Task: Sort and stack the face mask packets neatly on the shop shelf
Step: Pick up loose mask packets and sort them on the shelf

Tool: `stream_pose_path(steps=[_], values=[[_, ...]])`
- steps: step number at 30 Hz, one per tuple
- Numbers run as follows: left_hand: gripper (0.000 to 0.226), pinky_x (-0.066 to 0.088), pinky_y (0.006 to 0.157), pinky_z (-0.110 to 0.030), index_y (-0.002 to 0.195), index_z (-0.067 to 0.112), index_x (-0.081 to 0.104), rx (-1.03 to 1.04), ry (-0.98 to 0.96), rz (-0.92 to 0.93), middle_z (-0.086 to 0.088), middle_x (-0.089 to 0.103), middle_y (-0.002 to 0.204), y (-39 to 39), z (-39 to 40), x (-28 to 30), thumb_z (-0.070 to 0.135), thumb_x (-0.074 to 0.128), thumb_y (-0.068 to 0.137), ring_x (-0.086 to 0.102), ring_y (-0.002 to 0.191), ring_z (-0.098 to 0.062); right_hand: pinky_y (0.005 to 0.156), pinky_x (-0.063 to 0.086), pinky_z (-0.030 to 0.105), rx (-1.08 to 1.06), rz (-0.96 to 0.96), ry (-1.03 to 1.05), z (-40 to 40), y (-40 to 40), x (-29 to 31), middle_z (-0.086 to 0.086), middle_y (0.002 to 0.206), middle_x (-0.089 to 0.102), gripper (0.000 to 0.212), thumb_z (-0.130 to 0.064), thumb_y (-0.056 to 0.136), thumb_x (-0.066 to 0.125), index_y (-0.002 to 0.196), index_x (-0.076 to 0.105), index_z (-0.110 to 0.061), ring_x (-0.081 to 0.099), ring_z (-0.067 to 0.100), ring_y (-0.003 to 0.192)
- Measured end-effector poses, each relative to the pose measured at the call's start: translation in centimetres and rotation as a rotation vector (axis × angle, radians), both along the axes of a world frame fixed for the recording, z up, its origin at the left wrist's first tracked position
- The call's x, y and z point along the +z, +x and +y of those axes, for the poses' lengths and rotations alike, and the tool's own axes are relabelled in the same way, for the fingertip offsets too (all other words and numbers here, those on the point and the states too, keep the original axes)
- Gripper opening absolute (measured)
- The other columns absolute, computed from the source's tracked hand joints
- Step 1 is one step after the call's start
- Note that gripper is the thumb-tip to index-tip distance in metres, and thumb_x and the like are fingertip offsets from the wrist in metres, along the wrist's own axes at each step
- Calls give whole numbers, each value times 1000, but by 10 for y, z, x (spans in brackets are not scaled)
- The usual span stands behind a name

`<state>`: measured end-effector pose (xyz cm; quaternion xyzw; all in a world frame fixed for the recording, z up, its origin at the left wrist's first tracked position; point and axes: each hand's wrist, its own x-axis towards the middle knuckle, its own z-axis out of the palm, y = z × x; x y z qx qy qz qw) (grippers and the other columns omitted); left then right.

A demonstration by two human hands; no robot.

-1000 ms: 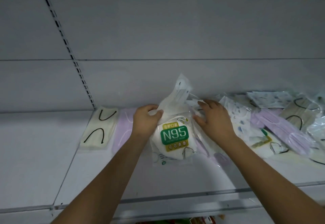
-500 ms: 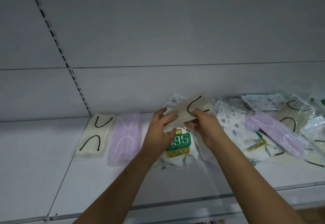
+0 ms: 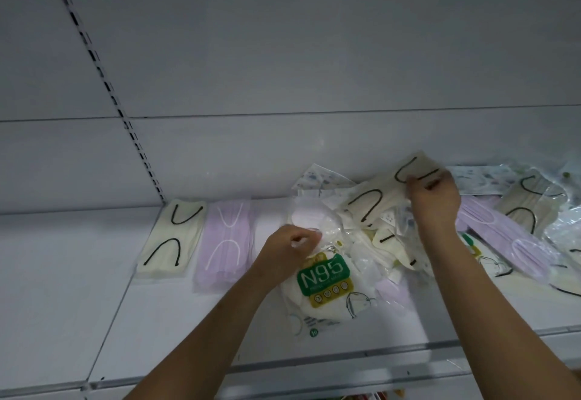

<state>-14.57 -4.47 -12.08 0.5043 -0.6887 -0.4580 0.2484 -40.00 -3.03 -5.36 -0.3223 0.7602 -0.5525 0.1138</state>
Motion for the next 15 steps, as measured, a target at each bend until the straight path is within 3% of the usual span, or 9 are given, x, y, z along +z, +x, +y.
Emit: stream_pose_path(steps=[2, 4, 6, 8, 11, 13, 15], values=[[37, 49, 88, -39, 92, 16, 74, 235, -94, 41, 0, 64, 94, -5, -8, -6, 46, 53, 98, 62, 98, -25, 92, 47, 40, -9, 59, 136, -6, -13, -8, 24, 130, 54, 79, -26, 80, 70, 144, 33, 2, 56, 41, 115], [40, 46, 96, -43, 119, 13, 65, 463, -109, 28, -12, 59, 119, -7, -17, -5, 44, 58, 95, 58, 113, -33, 103, 41, 54, -76, 223, 283, -6, -12, -18, 28, 149, 34, 109, -32, 74, 75, 155, 8, 0, 41, 49, 130], [56, 43, 98, -35, 139, 9, 50, 530, 28, 1, -13, 50, 136, -9, -25, -3, 39, 65, 93, 55, 121, -31, 110, 32, 57, -134, 518, 325, 1, 2, -26, 28, 156, 22, 99, -24, 78, 72, 155, 13, -1, 28, 47, 139], [49, 44, 91, -28, 130, 7, 59, 449, 102, 28, -9, 62, 125, -13, -35, -4, 36, 69, 91, 61, 114, -27, 112, 31, 55, -6, 773, 238, 7, 30, -24, 25, 153, 33, 76, -24, 82, 65, 149, 33, -5, 32, 43, 138], [21, 51, 81, -29, 90, 12, 70, 380, -12, 30, 0, 70, 90, -19, -42, 0, 31, 75, 86, 68, 94, -25, 111, 32, 44, 438, 860, 231, 0, 64, -33, 10, 145, 48, 59, -41, 91, 59, 142, 46, -15, 42, 30, 134], [14, 50, 77, -28, 85, 15, 67, 394, -81, 41, 2, 67, 84, -24, -46, 10, 26, 75, 85, 66, 87, -21, 111, 31, 40, 589, 938, 332, -9, 80, -39, 6, 148, 46, 70, -54, 88, 60, 146, 42, -18, 41, 27, 135], [13, 53, 77, -29, 80, 14, 63, 377, -95, 157, -2, 69, 81, -28, -45, 31, 19, 72, 88, 67, 83, -22, 104, 39, 41, 600, 897, 345, -16, 89, -39, 9, 143, 51, 77, -54, 84, 65, 145, 42, -15, 50, 28, 127]])
